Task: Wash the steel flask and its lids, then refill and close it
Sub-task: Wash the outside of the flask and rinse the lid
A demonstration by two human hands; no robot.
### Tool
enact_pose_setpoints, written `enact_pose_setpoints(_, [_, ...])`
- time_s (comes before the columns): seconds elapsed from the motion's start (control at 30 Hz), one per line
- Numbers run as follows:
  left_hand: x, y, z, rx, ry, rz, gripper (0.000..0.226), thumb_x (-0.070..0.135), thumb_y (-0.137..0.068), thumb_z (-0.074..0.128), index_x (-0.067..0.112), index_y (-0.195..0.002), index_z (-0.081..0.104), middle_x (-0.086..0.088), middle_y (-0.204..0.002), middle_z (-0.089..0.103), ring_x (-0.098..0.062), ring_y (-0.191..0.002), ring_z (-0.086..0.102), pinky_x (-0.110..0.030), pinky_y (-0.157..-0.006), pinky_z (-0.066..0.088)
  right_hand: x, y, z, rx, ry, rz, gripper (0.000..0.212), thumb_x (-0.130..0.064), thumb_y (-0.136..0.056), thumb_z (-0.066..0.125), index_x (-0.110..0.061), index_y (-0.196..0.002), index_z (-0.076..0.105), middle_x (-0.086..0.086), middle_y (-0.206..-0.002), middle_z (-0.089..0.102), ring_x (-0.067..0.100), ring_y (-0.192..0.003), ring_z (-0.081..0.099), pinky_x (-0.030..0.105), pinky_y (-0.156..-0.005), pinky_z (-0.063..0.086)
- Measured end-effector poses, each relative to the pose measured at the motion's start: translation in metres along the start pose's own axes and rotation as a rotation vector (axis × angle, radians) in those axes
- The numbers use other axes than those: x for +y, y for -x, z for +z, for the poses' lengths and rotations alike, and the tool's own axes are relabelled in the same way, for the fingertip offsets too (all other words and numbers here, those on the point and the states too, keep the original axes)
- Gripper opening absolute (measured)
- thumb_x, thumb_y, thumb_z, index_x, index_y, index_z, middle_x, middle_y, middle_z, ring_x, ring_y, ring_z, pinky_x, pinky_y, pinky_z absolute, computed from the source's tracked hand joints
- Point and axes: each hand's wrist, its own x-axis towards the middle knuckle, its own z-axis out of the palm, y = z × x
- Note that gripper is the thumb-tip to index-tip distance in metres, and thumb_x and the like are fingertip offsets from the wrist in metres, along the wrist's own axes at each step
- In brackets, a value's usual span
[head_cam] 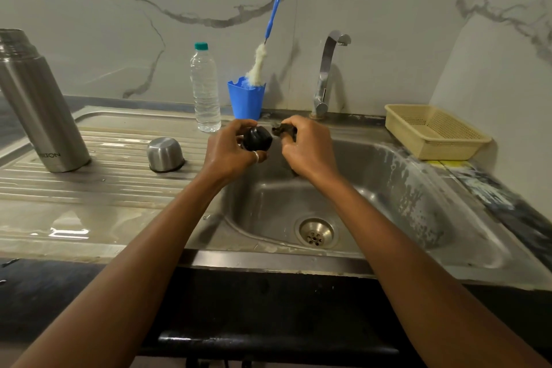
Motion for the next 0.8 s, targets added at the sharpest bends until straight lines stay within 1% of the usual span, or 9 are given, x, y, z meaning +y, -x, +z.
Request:
enact_pose_setpoints(0.07, [0.001, 0.000, 0.001, 0.012, -0.003, -0.026, 0.074, 0.015, -0.066, 0.093, 0.020, -0.131, 0.059, 0.001, -0.121, 0.066, -0.014, -0.106, 0.061, -0.018, -0.083, 0.046, -0.003, 0.003, -0.002, 0.020, -0.030, -0.064, 0.022, -0.007, -0.089, 0.064, -0.014, -0.108, 0.070, 0.001, -0.100, 0.073, 0.017, -0.089, 0.066, 0.033, -0.078, 0.056])
enact_pose_setpoints(0.13, [-0.001, -0.001, 0.001, 0.011, -0.019, -0.025, 0.073, 0.014, -0.066, 0.093, 0.018, -0.130, 0.058, 0.000, -0.121, 0.065, -0.011, -0.102, 0.060, -0.008, -0.073, 0.043, -0.009, 0.009, 0.000, -0.053, -0.007, -0.161, 0.021, -0.006, -0.088, 0.063, -0.015, -0.106, 0.071, 0.002, -0.099, 0.072, 0.018, -0.088, 0.065, 0.036, -0.078, 0.055])
enact_pose_setpoints(0.2, [-0.002, -0.001, -0.003, -0.003, -0.056, -0.015, 0.072, 0.013, -0.066, 0.093, 0.017, -0.129, 0.057, 0.000, -0.119, 0.065, -0.009, -0.099, 0.059, -0.003, -0.065, 0.039, -0.010, 0.011, 0.006, -0.100, 0.004, -0.182, 0.024, -0.004, -0.089, 0.063, -0.014, -0.108, 0.074, 0.005, -0.103, 0.073, 0.020, -0.092, 0.065, 0.035, -0.082, 0.055])
enact_pose_setpoints(0.33, [0.001, 0.001, -0.005, -0.019, -0.086, 0.002, 0.074, 0.014, -0.064, 0.094, 0.016, -0.128, 0.056, 0.007, -0.112, 0.060, -0.010, -0.100, 0.059, -0.005, -0.066, 0.039, -0.003, 0.008, 0.008, -0.040, 0.006, -0.145, 0.026, -0.003, -0.090, 0.061, -0.013, -0.110, 0.075, 0.008, -0.103, 0.071, 0.022, -0.093, 0.064, 0.039, -0.082, 0.055])
enact_pose_setpoints(0.4, [0.000, 0.001, -0.003, -0.021, -0.085, 0.007, 0.074, 0.014, -0.065, 0.094, 0.016, -0.128, 0.055, 0.004, -0.114, 0.062, -0.011, -0.102, 0.059, -0.005, -0.067, 0.039, -0.002, 0.010, 0.006, -0.062, -0.006, -0.183, 0.026, -0.005, -0.090, 0.062, -0.011, -0.111, 0.076, 0.008, -0.106, 0.071, 0.022, -0.095, 0.064, 0.036, -0.085, 0.054])
enact_pose_setpoints(0.5, [-0.001, -0.002, -0.003, -0.027, -0.082, 0.001, 0.075, 0.015, -0.067, 0.093, 0.015, -0.130, 0.053, -0.002, -0.121, 0.064, -0.012, -0.103, 0.058, -0.006, -0.067, 0.038, -0.009, 0.011, 0.003, -0.090, -0.044, -0.270, 0.024, -0.007, -0.091, 0.065, -0.010, -0.112, 0.076, 0.007, -0.108, 0.071, 0.018, -0.095, 0.065, 0.028, -0.087, 0.052])
enact_pose_setpoints(0.57, [0.000, -0.003, -0.006, -0.036, -0.065, -0.005, 0.074, 0.011, -0.069, 0.090, 0.015, -0.131, 0.051, 0.000, -0.119, 0.062, -0.011, -0.100, 0.057, -0.006, -0.063, 0.039, -0.011, 0.007, 0.005, -0.067, -0.087, -0.323, 0.023, -0.007, -0.090, 0.066, -0.011, -0.111, 0.076, 0.006, -0.108, 0.070, 0.018, -0.096, 0.064, 0.029, -0.088, 0.053])
enact_pose_setpoints(0.63, [0.002, -0.002, -0.009, -0.059, -0.050, -0.007, 0.074, 0.007, -0.071, 0.087, 0.014, -0.133, 0.048, 0.001, -0.114, 0.061, -0.011, -0.098, 0.058, -0.008, -0.061, 0.041, -0.007, 0.007, 0.009, -0.094, -0.064, -0.415, 0.022, -0.007, -0.089, 0.067, -0.012, -0.109, 0.077, 0.004, -0.110, 0.070, 0.021, -0.100, 0.061, 0.029, -0.089, 0.050])
enact_pose_setpoints(0.8, [0.003, 0.000, -0.012, -0.145, -0.081, 0.033, 0.086, 0.006, -0.066, 0.090, 0.015, -0.137, 0.043, 0.000, -0.112, 0.062, -0.013, -0.095, 0.061, -0.010, -0.065, 0.044, 0.011, 0.004, 0.010, -0.161, 0.088, -0.656, 0.025, -0.007, -0.088, 0.071, -0.011, -0.112, 0.076, 0.005, -0.121, 0.069, 0.027, -0.116, 0.056, 0.034, -0.099, 0.047])
